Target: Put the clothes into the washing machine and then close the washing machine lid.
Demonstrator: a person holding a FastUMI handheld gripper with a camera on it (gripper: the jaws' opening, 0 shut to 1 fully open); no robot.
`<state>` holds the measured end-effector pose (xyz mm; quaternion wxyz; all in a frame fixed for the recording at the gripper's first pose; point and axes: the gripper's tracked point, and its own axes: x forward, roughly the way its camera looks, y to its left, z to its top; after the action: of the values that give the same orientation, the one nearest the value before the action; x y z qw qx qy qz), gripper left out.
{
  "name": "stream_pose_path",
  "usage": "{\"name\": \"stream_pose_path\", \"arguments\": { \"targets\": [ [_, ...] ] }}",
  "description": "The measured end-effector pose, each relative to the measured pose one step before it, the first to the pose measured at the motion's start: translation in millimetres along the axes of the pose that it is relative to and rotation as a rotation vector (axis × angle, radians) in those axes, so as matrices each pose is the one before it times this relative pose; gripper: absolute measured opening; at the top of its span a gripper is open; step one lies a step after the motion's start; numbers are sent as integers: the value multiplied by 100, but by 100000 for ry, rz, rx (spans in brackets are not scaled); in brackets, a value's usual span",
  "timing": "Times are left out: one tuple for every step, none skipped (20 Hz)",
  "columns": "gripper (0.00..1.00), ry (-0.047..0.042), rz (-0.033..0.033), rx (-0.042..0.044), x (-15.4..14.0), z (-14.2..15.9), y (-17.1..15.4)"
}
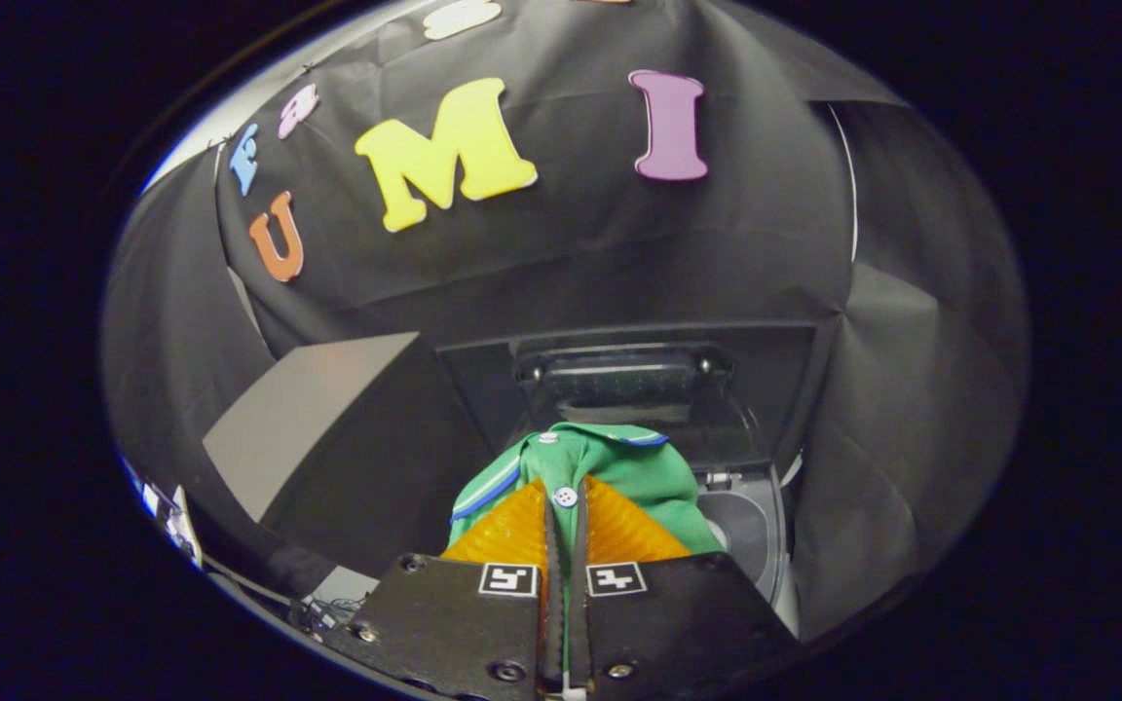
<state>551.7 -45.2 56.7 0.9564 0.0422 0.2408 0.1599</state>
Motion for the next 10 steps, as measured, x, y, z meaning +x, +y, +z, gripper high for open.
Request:
{"name": "stream_pose_path", "arguments": {
  "targets": [
    [6, 1881, -522, 244, 851, -628, -350],
    [6, 1769, -563, 25, 947, -617, -271],
    [6, 1792, -547, 76, 747, -779, -153],
    [6, 1739, -710, 69, 895, -689, -248],
    [6, 1770, -752, 449, 945, -706, -398],
    [6, 1836, -635, 685, 1097, -540, -374],
    [6, 1849, -502, 777, 1032, -649, -205],
    [6, 1817, -657, 658, 880, -710, -163],
    [6, 1819, -862, 564, 974, -583, -198],
    [6, 1817, -532, 554, 889, -676, -115]
  ]
}}
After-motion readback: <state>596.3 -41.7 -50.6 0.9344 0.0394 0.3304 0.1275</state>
